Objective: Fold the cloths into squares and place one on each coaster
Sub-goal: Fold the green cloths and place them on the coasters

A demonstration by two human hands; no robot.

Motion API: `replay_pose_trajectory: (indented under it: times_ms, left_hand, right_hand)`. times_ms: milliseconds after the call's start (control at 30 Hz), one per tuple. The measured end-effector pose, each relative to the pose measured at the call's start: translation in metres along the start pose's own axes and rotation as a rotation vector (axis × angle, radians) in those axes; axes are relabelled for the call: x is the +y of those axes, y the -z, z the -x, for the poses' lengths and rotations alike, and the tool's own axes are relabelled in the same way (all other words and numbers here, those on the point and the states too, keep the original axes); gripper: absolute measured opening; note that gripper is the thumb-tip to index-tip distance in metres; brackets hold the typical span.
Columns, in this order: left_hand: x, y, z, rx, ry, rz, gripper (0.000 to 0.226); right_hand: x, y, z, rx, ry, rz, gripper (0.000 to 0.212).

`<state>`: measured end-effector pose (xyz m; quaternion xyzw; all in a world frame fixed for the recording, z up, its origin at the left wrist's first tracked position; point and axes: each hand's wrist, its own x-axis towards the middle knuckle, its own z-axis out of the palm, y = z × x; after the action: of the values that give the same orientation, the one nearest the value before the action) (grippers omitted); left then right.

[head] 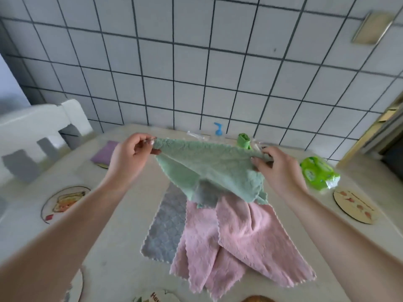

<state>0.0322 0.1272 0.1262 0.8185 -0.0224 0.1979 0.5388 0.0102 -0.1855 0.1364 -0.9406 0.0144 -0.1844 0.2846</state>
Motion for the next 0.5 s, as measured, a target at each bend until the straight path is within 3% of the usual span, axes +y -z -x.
replay_pose_trajectory:
  times_ms: [133,267,500]
  left_hand:
    - [0.000,0.071,-0.011,0.096,-0.021,0.022,0.010]
    - [-0.027,0.134,-0.023,0.044,0.013,-0.036,0.008]
    - [-0.080,0.220,-0.020,0.116,-0.055,-0.079,0.014]
  right_hand:
    - [-0.069,-0.021,-0.005,-0.014,0.011,-0.164,0.014]
    - [-0.127,-0.061,0.000,-0.124,-0.005,-0.135,0.017]
    - [-0.195,-0.107,0.041,-0.004,-0.051,-0.296,0.032]
